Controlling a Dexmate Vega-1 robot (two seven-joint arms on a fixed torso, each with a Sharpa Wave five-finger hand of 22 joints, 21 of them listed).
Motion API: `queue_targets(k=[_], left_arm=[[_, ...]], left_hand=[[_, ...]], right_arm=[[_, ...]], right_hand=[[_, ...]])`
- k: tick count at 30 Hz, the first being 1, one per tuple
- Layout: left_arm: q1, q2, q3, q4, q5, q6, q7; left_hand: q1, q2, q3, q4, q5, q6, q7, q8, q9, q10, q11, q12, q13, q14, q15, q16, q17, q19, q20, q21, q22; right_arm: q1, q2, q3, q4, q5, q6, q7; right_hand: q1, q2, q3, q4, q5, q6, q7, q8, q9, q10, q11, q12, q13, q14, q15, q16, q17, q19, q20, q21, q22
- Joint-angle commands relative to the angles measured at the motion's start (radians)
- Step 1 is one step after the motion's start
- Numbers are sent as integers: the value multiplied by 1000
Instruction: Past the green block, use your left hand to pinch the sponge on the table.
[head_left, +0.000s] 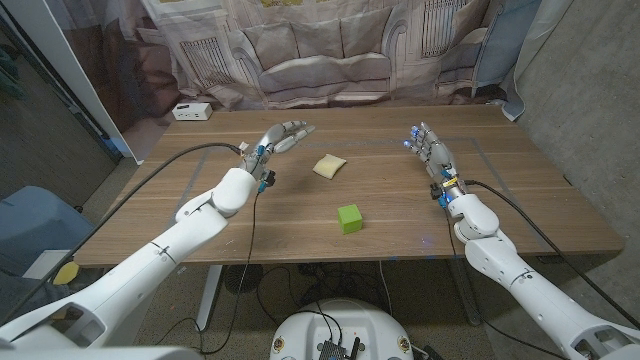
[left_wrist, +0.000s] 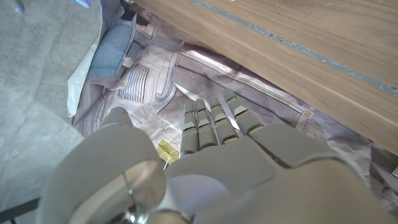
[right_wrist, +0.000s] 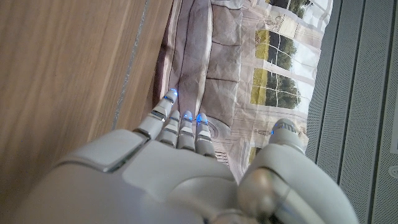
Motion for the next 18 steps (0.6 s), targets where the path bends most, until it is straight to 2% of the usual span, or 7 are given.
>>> queue_targets(k=[1, 8, 18], left_arm=[[-4, -53, -16, 154, -82, -247, -13], [-7, -75, -20, 200, -148, -328, -69], [8, -83, -43, 225, -288, -344, -161]], left_hand=[[-12, -1, -4, 3, -3, 4, 3, 7, 0, 3, 9, 6, 1, 1, 9, 1, 3, 0, -1, -3, 4], [-19, -3, -8, 5, -5, -6, 4, 3, 0, -4, 15, 3, -4, -7, 16, -2, 3, -4, 1, -9, 4], [-40, -4, -16, 11, -9, -49, 9, -10, -1, -22, 29, -2, -17, -25, 24, -7, 3, -13, 5, -21, 5]], right_arm=[[2, 10, -23, -38, -50, 8, -39], [23, 0, -40, -35, -70, -4, -23], [38, 1, -52, -27, -80, -15, -23]], right_hand=[[-7, 0, -2, -3, 4, 4, 5, 2, 4, 4, 0, 3, 2, 0, 5, 2, 2, 1, -1, 1, 3], [-7, -1, -3, -3, 5, 4, 5, 2, 4, 5, 0, 4, 2, -1, 5, 2, 2, 0, 0, 1, 3], [-9, -3, -5, -3, 5, 4, 4, 2, 4, 5, 0, 4, 2, -2, 7, 2, 1, -4, 3, 1, 3]])
